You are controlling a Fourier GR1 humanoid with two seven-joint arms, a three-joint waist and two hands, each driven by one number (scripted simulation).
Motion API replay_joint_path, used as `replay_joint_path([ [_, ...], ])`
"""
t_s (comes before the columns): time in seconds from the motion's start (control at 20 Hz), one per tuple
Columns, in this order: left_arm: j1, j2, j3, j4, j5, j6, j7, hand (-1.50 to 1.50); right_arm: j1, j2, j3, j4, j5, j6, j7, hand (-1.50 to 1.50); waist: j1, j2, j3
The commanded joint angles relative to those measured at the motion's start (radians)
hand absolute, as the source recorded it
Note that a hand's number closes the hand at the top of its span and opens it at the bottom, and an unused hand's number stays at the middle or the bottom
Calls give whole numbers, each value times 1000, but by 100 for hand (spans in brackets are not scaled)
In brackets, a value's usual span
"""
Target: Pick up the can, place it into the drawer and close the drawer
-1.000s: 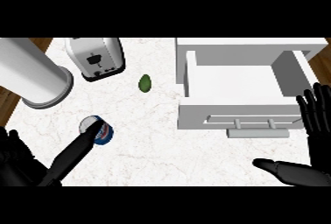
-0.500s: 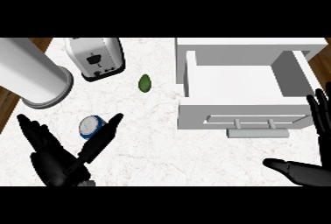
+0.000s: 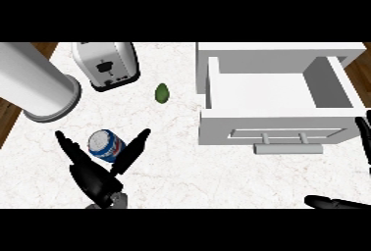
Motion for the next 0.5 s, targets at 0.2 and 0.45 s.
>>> replay_joint_path([
  [0.2, 34, 15, -38, 92, 175, 209, -141, -150, 8, -13, -48, -18, -33, 22, 14, -150, 3, -1, -1],
  [0.45, -2, 12, -3, 182, 307, 212, -243, -150, 27, -30, -106, -31, -94, 45, 13, -150, -3, 0, -3],
])
